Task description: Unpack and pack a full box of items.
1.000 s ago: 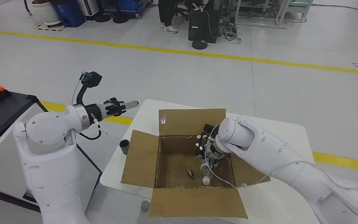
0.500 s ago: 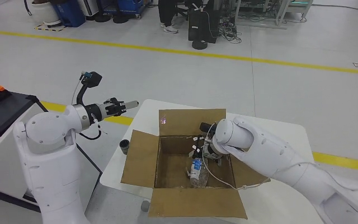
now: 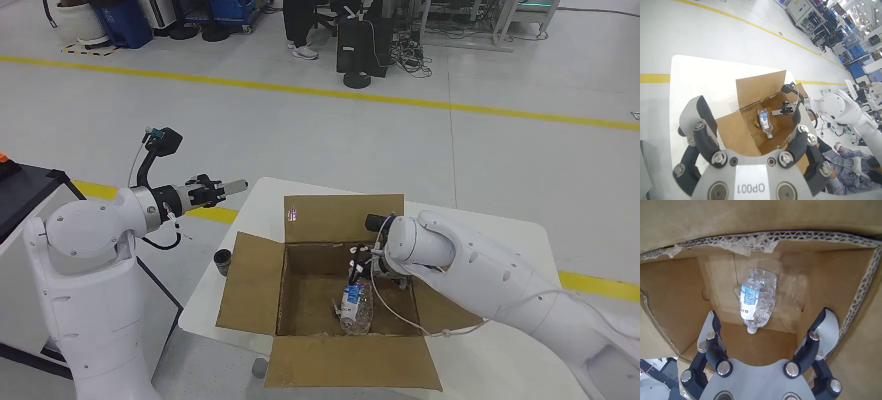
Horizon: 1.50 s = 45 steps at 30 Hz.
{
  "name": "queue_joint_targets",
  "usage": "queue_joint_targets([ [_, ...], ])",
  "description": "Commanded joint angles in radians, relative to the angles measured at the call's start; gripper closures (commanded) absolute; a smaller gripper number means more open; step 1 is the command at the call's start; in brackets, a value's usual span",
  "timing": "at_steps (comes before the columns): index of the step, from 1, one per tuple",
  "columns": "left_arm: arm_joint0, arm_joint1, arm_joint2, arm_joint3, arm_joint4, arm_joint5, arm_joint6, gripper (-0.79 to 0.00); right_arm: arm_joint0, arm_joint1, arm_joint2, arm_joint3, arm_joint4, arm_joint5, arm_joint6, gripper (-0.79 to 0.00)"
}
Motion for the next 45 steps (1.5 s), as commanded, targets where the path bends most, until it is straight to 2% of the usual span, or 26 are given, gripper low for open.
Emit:
queue_joint_targets([
  [1, 0.000, 0.000, 0.000, 0.000, 0.000, 0.000, 0.000, -0.785, 0.006, -0.005, -0.009, 0.013, 0.005, 0.000, 0.001, -0.785],
  [7, 0.000, 0.000, 0.000, 0.000, 0.000, 0.000, 0.000, -0.785, 0.009, -0.006, -0.019, 0.029, 0.009, 0.025, -0.025, -0.785],
  [14, 0.000, 0.000, 0.000, 0.000, 0.000, 0.000, 0.000, -0.785, 0.005, 0.021, -0.019, 0.001, 0.050, 0.099, -0.099, -0.785],
  [19, 0.000, 0.000, 0.000, 0.000, 0.000, 0.000, 0.000, -0.785, -0.005, 0.052, -0.019, -0.042, 0.111, 0.176, -0.176, -0.785],
  [45, 0.000, 0.000, 0.000, 0.000, 0.000, 0.000, 0.000, -0.785, -0.055, 0.234, 0.061, -0.177, 0.144, 0.176, -0.212, -0.785],
])
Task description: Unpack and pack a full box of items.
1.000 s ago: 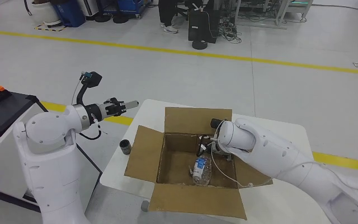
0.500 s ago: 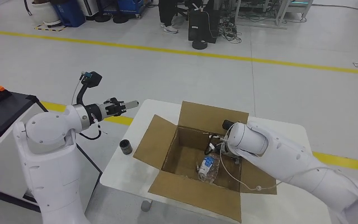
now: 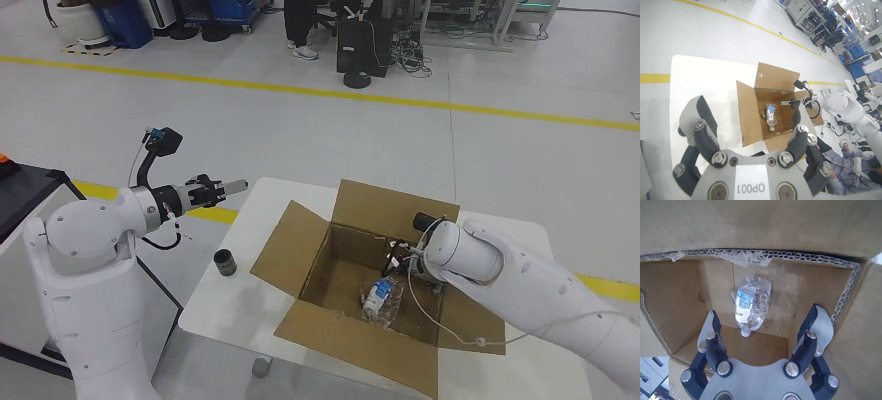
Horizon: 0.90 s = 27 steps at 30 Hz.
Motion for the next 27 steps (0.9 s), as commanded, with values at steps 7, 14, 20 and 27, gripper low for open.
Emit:
queue_joint_targets([
  [7, 0.000, 0.000, 0.000, 0.000, 0.000, 0.000, 0.000, -0.785, -0.003, 0.040, 0.036, -0.124, 0.012, 0.000, -0.010, -0.785],
  [14, 0.000, 0.000, 0.000, 0.000, 0.000, 0.000, 0.000, -0.785, -0.041, 0.028, 0.056, -0.172, 0.058, -0.086, -0.012, -0.785],
  [20, 0.000, 0.000, 0.000, 0.000, 0.000, 0.000, 0.000, -0.785, -0.007, -0.043, -0.031, -0.117, -0.003, -0.090, 0.080, -0.785],
  [27, 0.000, 0.000, 0.000, 0.000, 0.000, 0.000, 0.000, -0.785, 0.021, -0.069, -0.079, -0.046, -0.015, -0.155, 0.194, -0.785],
])
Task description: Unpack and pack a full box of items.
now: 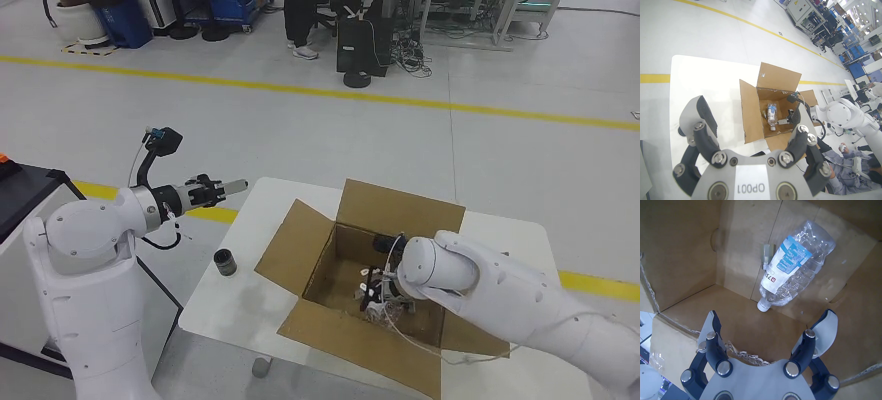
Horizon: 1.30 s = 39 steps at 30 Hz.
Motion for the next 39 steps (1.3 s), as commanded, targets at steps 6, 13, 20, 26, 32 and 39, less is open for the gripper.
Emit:
queue_joint_targets([
  [6, 0.000, 0.000, 0.000, 0.000, 0.000, 0.000, 0.000, -0.785, -0.014, 0.033, 0.001, 0.001, -0.002, -0.085, 0.085, -0.785],
  [13, 0.000, 0.000, 0.000, 0.000, 0.000, 0.000, 0.000, -0.785, -0.026, 0.087, 0.001, -0.041, -0.019, -0.121, 0.121, -0.785],
  [20, 0.000, 0.000, 0.000, 0.000, 0.000, 0.000, 0.000, -0.785, -0.032, 0.162, 0.001, -0.107, -0.003, -0.113, 0.114, -0.785],
  [26, 0.000, 0.000, 0.000, 0.000, 0.000, 0.000, 0.000, -0.785, -0.042, 0.233, 0.001, -0.156, 0.006, -0.107, 0.108, -0.785],
  [32, 0.000, 0.000, 0.000, 0.000, 0.000, 0.000, 0.000, -0.785, -0.006, 0.288, 0.004, -0.209, 0.042, -0.098, 0.099, -0.785],
  [39, 0.000, 0.000, 0.000, 0.000, 0.000, 0.000, 0.000, -0.785, 0.000, 0.331, 0.113, -0.287, 0.124, -0.166, 0.000, -0.785],
])
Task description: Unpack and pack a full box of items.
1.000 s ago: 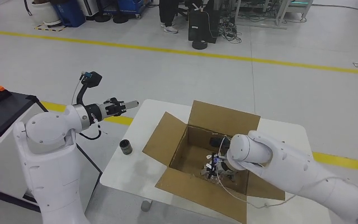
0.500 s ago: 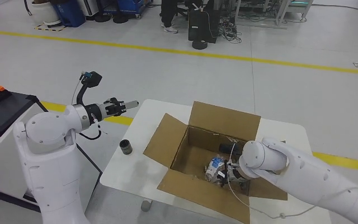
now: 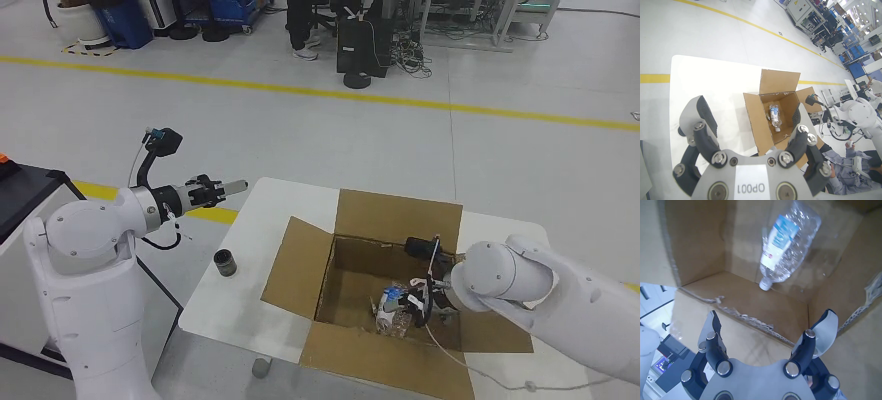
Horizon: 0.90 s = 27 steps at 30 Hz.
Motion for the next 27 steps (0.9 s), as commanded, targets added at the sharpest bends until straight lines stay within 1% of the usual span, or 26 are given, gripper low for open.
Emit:
queue_joint_targets([
  [1, 0.000, 0.000, 0.000, 0.000, 0.000, 0.000, 0.000, -0.785, -0.012, 0.015, 0.030, -0.013, 0.016, -0.013, -0.032, -0.785],
  [8, 0.000, 0.000, 0.000, 0.000, 0.000, 0.000, 0.000, -0.785, -0.044, 0.076, 0.120, -0.060, 0.028, -0.002, -0.074, -0.785],
  [12, 0.000, 0.000, 0.000, 0.000, 0.000, 0.000, 0.000, -0.785, -0.076, 0.124, 0.191, -0.099, 0.054, 0.015, -0.115, -0.785],
  [17, 0.000, 0.000, 0.000, 0.000, 0.000, 0.000, 0.000, -0.785, -0.127, 0.173, 0.260, -0.151, 0.093, -0.011, -0.165, -0.785],
  [23, 0.000, 0.000, 0.000, 0.000, 0.000, 0.000, 0.000, -0.785, -0.131, 0.176, 0.264, -0.153, 0.096, -0.015, -0.167, -0.785],
  [25, 0.018, 0.001, 0.004, 0.013, -0.018, -0.002, 0.022, -0.785, -0.131, 0.176, 0.264, -0.153, 0.096, -0.015, -0.167, -0.785],
  [27, 0.036, 0.009, 0.009, 0.014, 0.007, -0.050, 0.013, -0.785, -0.131, 0.176, 0.264, -0.153, 0.096, -0.015, -0.167, -0.785],
])
